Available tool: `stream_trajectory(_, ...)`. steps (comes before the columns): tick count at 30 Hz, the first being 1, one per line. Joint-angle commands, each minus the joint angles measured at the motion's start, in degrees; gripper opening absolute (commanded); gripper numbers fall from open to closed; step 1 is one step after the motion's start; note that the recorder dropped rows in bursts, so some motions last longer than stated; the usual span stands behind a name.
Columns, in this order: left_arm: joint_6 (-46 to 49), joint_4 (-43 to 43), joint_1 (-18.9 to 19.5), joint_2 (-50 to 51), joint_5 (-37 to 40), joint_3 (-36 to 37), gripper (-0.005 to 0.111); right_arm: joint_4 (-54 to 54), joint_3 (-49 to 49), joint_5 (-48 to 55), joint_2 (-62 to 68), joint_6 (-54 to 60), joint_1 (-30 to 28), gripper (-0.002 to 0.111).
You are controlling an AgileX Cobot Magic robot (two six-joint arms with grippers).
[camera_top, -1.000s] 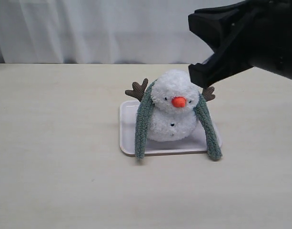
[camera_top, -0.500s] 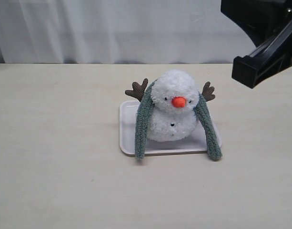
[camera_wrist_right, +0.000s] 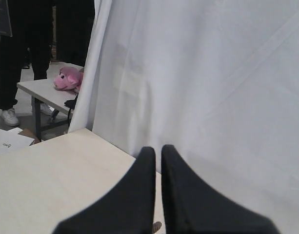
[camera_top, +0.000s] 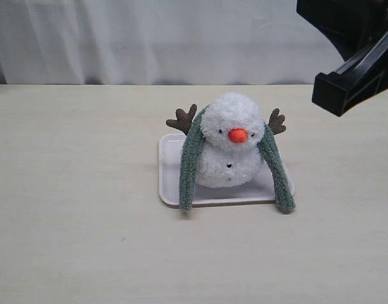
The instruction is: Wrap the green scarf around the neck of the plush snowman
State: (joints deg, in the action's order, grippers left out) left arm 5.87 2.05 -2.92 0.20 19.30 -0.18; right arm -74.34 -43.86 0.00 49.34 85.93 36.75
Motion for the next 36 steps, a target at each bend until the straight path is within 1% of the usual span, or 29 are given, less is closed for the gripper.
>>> stream_trajectory(1,0.1,0.2,-0.4,-0.2,-0.9,0.2,0.0,0.2,0.3,0.0,-0.2,-0.2,0.1,0.004)
stream_trajectory(6,0.1,0.2,-0.4,-0.2,-0.9,0.2,0.0,0.6,3.1,0.0,-1.3,-0.2,0.1,0.004)
stream_trajectory(7,0.1,0.2,-0.4,-0.2,-0.9,0.2,0.0,2.6,4.2,0.0,-1.8,-0.2,0.1,0.004)
stream_trajectory(10,0.1,0.2,-0.4,-0.2,-0.9,0.2,0.0,16.5,7.4,0.0,-3.3,-0.2,0.1,0.004)
stream_trajectory(14,0.1,0.2,-0.4,-0.2,-0.9,0.2,0.0,40.1,10.2,2.5,-5.5,-0.2,0.1,0.004)
stream_trajectory(16,0.1,0.2,-0.4,-0.2,-0.9,0.2,0.0,45.9,10.9,3.3,-6.6,-0.2,0.1,0.004)
stream_trajectory(21,0.1,0.2,-0.4,-0.2,-0.9,0.2,0.0,52.0,13.9,3.1,-9.7,-0.2,0.1,0.004)
stream_trajectory(28,0.1,0.2,-0.4,-0.2,-0.7,0.2,0.0,66.1,19.4,3.1,-12.2,-0.2,0.1,0.004)
stream_trajectory(36,0.1,0.2,-0.4,-0.2,-0.7,0.2,0.0,66.7,24.9,3.3,-15.2,-0.2,0.0,0.004)
